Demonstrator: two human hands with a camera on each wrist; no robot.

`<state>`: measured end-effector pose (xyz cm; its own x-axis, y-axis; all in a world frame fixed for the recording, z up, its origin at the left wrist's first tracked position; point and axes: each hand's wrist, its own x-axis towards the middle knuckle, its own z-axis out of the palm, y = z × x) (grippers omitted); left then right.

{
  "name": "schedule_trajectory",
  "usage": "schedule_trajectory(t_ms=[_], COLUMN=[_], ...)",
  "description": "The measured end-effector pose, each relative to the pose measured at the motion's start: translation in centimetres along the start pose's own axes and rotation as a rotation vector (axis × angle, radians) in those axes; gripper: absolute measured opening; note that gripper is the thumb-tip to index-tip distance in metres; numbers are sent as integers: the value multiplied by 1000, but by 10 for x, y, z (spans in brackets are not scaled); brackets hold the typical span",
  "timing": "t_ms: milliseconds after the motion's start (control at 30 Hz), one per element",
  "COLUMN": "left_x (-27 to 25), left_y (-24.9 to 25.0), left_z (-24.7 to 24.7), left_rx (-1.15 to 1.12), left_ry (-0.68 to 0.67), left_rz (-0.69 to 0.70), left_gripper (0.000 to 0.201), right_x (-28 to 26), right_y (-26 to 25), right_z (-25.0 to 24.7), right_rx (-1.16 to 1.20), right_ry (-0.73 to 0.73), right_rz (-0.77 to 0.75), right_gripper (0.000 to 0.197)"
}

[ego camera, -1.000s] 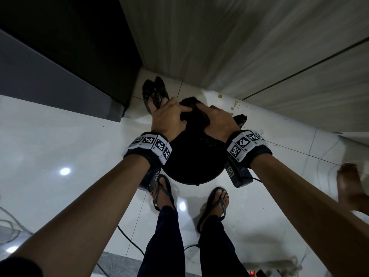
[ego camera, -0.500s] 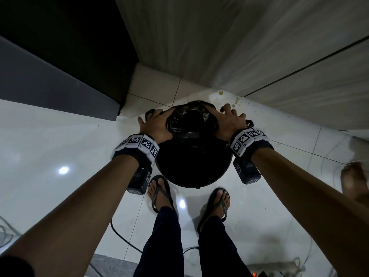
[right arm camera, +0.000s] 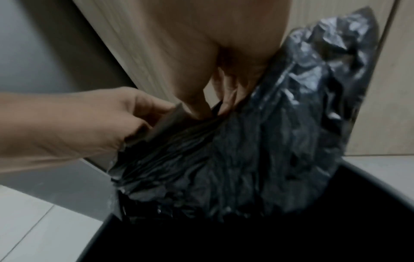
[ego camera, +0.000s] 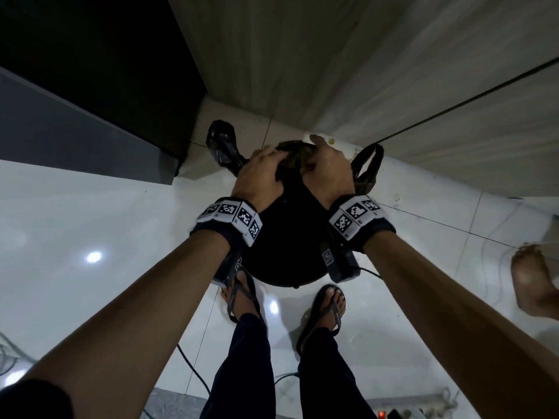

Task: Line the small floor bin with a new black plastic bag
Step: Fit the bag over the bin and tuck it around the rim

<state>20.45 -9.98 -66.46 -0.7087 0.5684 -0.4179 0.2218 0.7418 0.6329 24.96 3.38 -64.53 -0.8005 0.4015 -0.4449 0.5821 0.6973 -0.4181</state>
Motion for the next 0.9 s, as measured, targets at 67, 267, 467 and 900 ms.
schedule_trajectory(t_ms=[67,267,467,900], left_x=[-3,-14,-27,-62], left_y=[-4,-31,-53,-76], left_z=[7,26,21,47], left_rx=[30,45,-61,-352], left_ry=[-43,-128,-162,-24], left_rz=[-38,-141,-230,-356], left_gripper=[60,92,103,109], right_x=[-7,-14,-20,-58], right_y=[3,44,68,92], right_z=[11,39,41,55], right_rx=[51,-10,8,174], right_ry=[-32,-97,-60,36], right_rz=[-75,-151,-108,83], right_gripper=[55,50,62,75])
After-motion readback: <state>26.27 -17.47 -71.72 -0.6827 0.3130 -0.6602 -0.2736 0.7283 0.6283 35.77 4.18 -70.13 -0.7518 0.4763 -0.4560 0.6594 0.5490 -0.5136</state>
